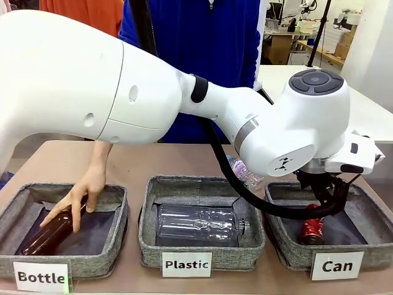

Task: Sort the can waste into the basket.
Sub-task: Pick up the can waste from the table and place it in the right Fabric basket.

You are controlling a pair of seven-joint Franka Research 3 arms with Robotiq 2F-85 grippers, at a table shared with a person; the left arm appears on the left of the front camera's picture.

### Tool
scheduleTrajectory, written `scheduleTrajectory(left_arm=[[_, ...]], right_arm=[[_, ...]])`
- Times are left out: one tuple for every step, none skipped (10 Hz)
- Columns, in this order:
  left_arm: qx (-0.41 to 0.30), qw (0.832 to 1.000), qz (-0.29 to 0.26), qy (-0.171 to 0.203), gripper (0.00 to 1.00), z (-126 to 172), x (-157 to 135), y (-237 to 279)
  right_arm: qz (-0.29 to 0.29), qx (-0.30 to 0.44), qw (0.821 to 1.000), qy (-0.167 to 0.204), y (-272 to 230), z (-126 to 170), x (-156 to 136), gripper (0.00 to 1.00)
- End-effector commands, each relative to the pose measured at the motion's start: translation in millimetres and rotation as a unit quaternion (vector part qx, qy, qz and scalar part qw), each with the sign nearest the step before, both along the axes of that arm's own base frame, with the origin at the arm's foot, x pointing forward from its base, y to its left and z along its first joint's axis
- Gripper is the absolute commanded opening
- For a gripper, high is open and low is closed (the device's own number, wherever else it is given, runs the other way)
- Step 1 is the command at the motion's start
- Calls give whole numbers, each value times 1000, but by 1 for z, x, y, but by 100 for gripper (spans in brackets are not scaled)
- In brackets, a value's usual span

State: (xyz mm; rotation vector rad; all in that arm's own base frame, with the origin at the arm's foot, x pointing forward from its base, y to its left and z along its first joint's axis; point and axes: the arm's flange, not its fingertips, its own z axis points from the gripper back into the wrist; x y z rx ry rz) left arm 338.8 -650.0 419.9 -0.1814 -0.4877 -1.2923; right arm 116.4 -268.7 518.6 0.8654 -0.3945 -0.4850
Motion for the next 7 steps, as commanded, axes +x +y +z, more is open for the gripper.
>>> scheduleTrajectory(left_arm=[[3, 1000, 2, -5, 100, 4, -4, 15], [5, 1000, 9, 1, 100, 6, -1, 19], [0, 1000, 19, 0, 100, 7, 4, 24], [16, 999, 31, 25, 100, 10, 10, 34], [29, 999, 36, 29, 100, 18, 8, 52], [31, 998, 40, 29, 100, 28, 3, 73], [31, 998, 40, 38, 100, 34, -3, 91]], right_arm=[[4, -3, 1000, -11, 1, -1, -11, 100], [4, -3, 1000, -11, 1, -1, -11, 100], [4, -3, 1000, -11, 1, -1, -11, 100], [4, -3, 1000, -11, 1, -1, -11, 100], [0, 0, 1000, 0, 0, 0, 0, 100], [15, -1, 1000, 7, 8, 1, 12, 100], [23, -2, 1000, 5, 16, 3, 23, 100]])
